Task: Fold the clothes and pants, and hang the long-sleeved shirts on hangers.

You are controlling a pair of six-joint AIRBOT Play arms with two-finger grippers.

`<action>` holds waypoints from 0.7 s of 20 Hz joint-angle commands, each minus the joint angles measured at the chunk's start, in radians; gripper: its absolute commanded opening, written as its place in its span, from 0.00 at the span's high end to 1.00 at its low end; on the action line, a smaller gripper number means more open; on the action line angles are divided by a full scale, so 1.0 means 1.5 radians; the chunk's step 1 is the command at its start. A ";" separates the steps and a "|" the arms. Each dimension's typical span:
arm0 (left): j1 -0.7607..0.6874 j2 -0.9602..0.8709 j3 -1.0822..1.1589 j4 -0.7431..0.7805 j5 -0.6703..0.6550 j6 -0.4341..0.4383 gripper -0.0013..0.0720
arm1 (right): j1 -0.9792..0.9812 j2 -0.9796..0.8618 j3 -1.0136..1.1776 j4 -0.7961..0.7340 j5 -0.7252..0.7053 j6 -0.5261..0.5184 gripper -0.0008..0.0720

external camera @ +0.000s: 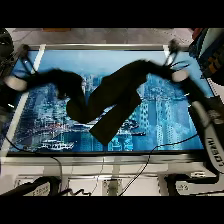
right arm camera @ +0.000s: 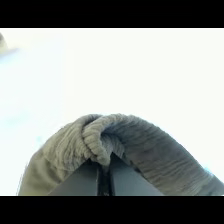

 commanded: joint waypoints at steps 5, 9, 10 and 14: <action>0.242 0.035 0.298 0.074 -0.335 -0.028 0.97 | -0.258 0.166 0.189 -0.134 0.375 0.038 0.94; 0.299 0.042 0.285 0.269 -0.454 -0.053 0.97 | -0.328 0.248 0.183 -0.337 0.549 0.051 0.94; 0.304 0.042 0.273 0.315 -0.461 -0.076 0.97 | -0.340 0.262 0.171 -0.377 0.561 0.074 0.95; 0.305 0.042 0.200 0.360 -0.462 -0.088 0.97 | -0.363 0.298 0.099 -0.406 0.583 0.077 0.94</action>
